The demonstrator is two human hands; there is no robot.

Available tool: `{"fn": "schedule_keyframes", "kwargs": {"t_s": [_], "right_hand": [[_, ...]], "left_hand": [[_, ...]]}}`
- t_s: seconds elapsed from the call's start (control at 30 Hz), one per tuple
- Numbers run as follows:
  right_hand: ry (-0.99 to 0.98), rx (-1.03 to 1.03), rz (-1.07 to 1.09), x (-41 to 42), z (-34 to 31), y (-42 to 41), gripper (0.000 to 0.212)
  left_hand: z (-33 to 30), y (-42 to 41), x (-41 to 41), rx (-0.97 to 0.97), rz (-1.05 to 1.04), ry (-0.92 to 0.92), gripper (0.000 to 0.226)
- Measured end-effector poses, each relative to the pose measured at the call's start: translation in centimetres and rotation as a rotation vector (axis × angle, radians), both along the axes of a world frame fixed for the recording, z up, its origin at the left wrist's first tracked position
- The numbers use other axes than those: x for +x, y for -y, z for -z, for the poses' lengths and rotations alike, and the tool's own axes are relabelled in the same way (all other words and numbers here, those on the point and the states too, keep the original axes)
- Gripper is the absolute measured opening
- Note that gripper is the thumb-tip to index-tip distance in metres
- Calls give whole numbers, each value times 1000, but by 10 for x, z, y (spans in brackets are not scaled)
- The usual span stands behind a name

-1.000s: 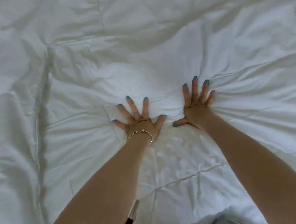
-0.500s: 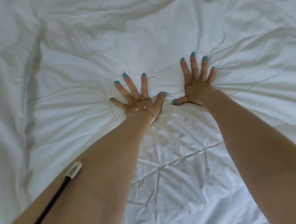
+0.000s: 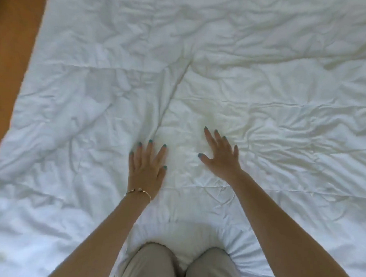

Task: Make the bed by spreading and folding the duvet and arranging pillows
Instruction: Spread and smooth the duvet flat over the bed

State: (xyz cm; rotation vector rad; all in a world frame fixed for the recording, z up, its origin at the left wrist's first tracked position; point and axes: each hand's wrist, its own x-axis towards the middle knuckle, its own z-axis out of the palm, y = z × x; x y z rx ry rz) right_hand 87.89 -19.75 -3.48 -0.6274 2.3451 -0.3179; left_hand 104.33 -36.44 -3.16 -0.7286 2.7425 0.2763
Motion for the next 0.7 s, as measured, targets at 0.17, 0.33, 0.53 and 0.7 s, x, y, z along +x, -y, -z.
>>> {"fn": "schedule_keyframes", "kwargs": {"t_s": [0.17,0.33,0.53,0.7], "right_hand": [[143,-150,-117,34,-38,74,85],[204,-184,-194,55,-47,128,93],[217,-258,-243,48,-44,187,110],[83,-200,-276,13,-43,247,112]], "left_hand": [[-28,10,78,-68,-306,84,92],[-27,38,95,57,-445,62,103],[-68,200,71,-11,-359,-214,104],[-121,347,-11,-228,-171,-227,92]]}}
